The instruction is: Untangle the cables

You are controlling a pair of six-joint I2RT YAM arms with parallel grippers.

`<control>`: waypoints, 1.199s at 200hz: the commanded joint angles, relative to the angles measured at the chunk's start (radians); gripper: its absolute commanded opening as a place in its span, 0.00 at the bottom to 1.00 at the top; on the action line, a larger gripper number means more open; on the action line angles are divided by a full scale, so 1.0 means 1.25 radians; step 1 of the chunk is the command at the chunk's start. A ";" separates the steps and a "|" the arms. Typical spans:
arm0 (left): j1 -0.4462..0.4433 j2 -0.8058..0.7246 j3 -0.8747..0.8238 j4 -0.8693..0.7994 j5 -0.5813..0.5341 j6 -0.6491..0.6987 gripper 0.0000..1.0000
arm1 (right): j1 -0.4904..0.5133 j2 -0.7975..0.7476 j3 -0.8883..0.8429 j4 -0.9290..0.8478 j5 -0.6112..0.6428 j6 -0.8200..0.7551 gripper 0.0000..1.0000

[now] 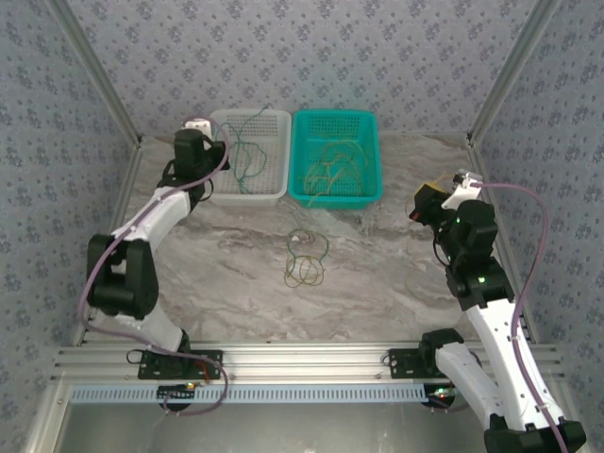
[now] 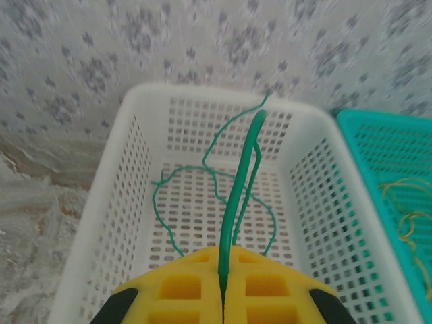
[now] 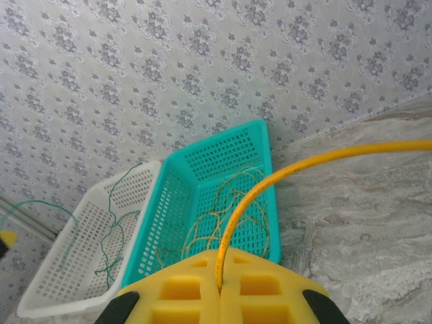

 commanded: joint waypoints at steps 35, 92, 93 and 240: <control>0.004 0.183 0.141 -0.073 -0.036 -0.044 0.00 | 0.005 -0.017 -0.079 0.119 -0.011 -0.053 0.00; -0.008 0.232 0.224 -0.165 -0.109 -0.058 0.78 | 0.006 -0.002 -0.109 0.156 0.019 -0.084 0.00; -0.009 0.231 0.225 -0.169 -0.111 -0.057 0.79 | 0.006 -0.002 -0.109 0.157 0.019 -0.085 0.00; -0.164 -0.288 0.008 -0.208 -0.251 -0.010 0.94 | 0.116 0.159 0.102 0.149 -0.012 -0.156 0.00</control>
